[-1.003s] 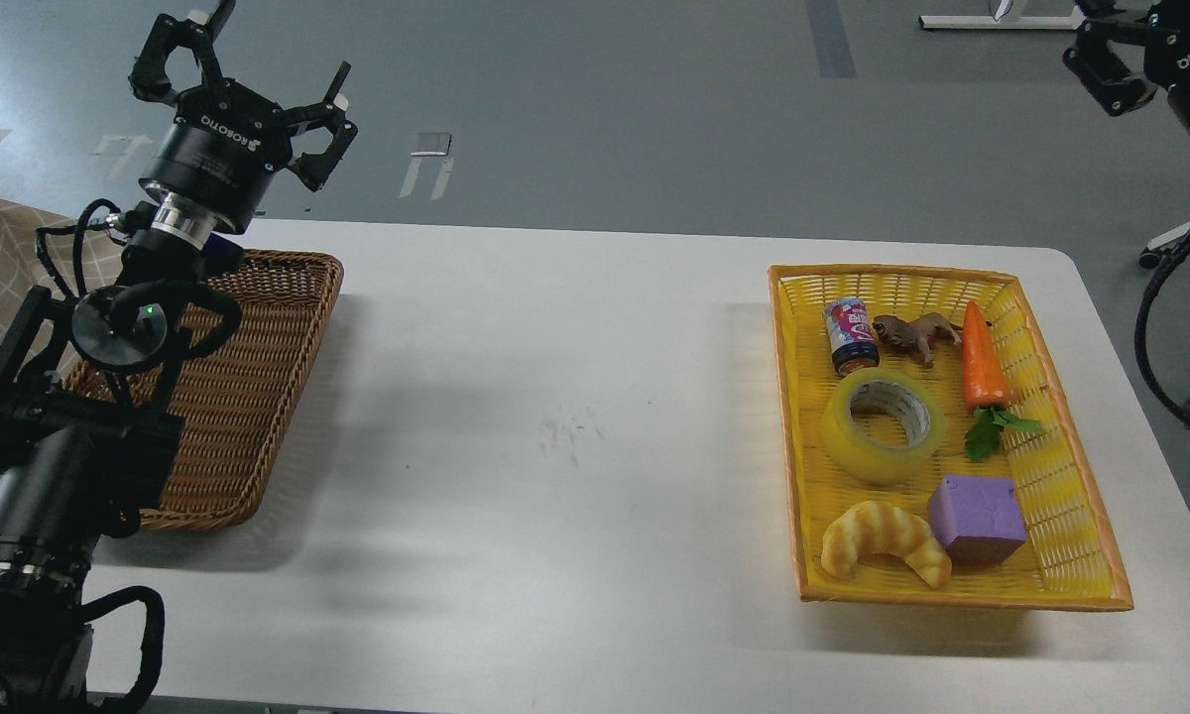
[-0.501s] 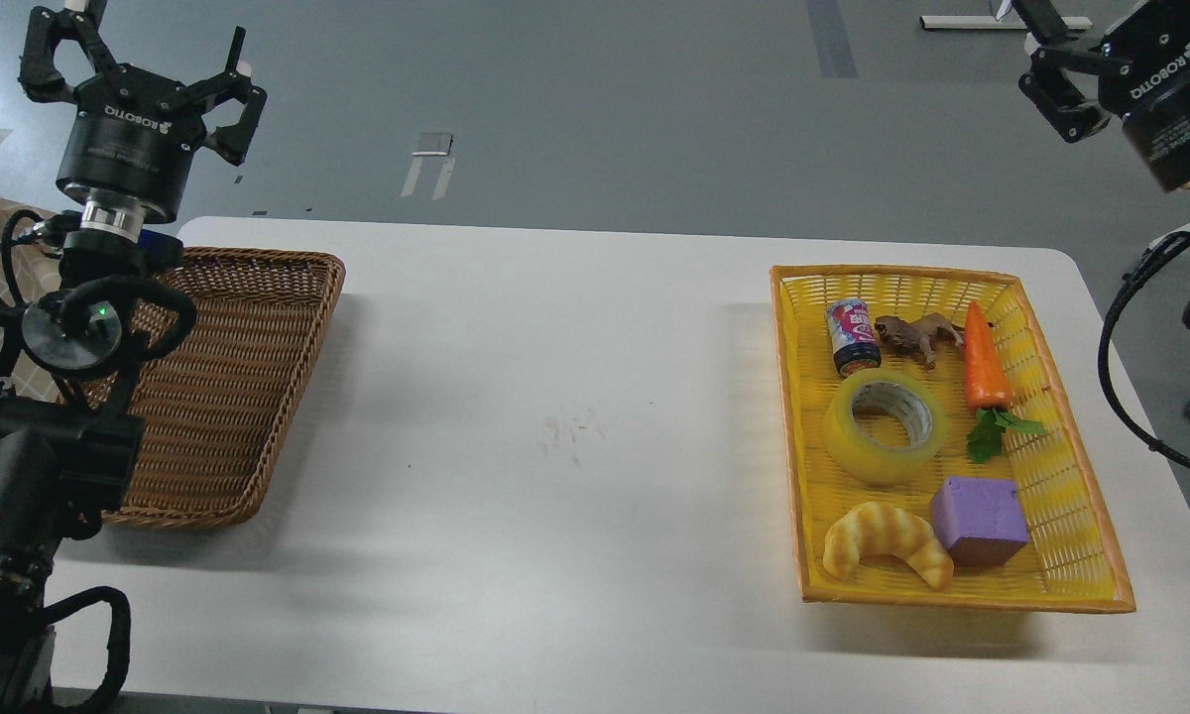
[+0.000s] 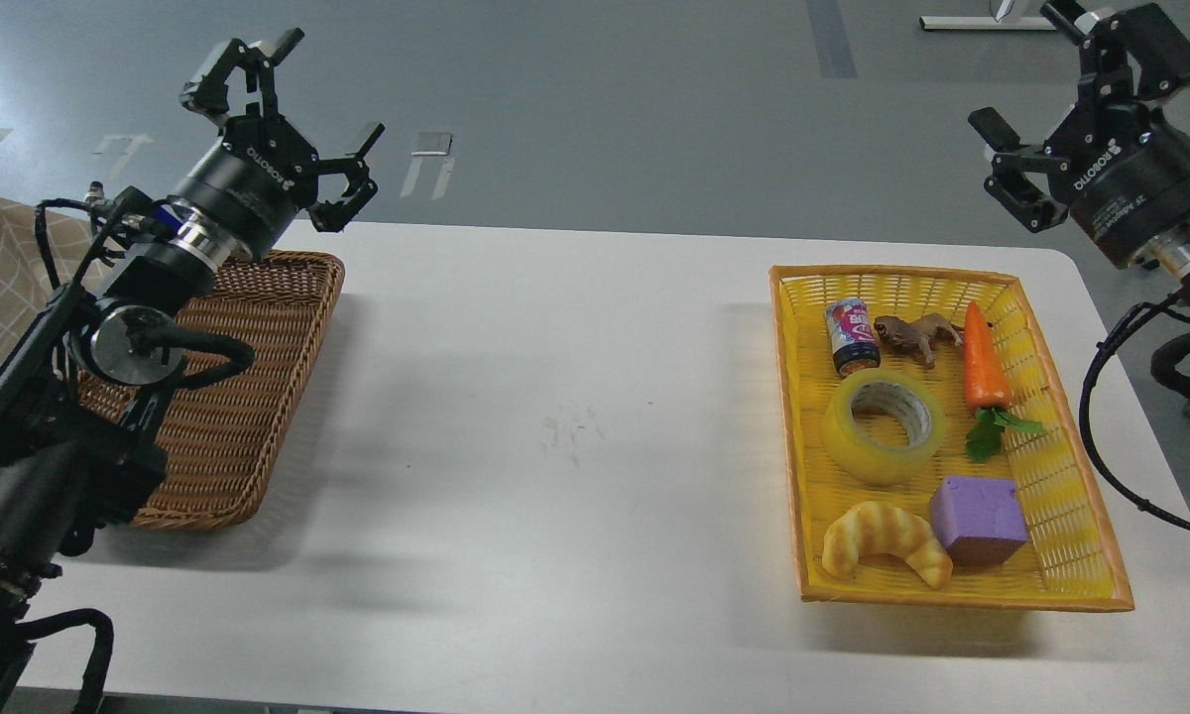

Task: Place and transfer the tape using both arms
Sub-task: 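Raise the right gripper and move it toward the yellow tray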

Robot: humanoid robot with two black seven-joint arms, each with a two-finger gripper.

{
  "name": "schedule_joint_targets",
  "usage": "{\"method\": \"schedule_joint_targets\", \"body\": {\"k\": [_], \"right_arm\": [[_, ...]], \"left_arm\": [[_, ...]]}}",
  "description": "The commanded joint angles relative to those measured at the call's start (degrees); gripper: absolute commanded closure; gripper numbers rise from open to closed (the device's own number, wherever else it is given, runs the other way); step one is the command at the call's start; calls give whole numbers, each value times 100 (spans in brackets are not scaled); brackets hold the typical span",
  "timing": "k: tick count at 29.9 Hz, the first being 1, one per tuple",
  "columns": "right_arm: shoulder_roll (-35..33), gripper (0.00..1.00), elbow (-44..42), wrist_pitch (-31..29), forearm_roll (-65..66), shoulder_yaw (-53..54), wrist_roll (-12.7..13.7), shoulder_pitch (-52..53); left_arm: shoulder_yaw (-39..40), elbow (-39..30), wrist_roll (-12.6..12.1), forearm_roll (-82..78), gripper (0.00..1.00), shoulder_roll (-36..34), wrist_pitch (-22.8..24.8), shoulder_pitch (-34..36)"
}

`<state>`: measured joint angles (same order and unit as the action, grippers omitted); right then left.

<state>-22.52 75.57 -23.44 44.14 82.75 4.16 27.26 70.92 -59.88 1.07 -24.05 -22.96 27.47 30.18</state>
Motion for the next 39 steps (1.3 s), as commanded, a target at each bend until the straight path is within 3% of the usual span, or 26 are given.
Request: {"method": "schedule_joint_targets", "body": {"k": [1,4,7,17,39], "right_arm": [[28,0,204,-456,-80,284,-65,-168],[212,0,309,-456,-422,627,-65,-335],[503,0,459,-456,-836,760,-65,-485],[574,0,556,-456,-881,777,-65,-573],[714,0,617,-456,-863,795,-65,-573]], "left_arm": [[-360,-76,60,-12,2,-182,53,-3],[-211,-103,113,94,2,-130,53,-3],[44,-208,315,112,2,81,53,-21],[414,-348,447,120,2,476,53,-188],[379,-358,447,94,2,512,53,-196]]}}
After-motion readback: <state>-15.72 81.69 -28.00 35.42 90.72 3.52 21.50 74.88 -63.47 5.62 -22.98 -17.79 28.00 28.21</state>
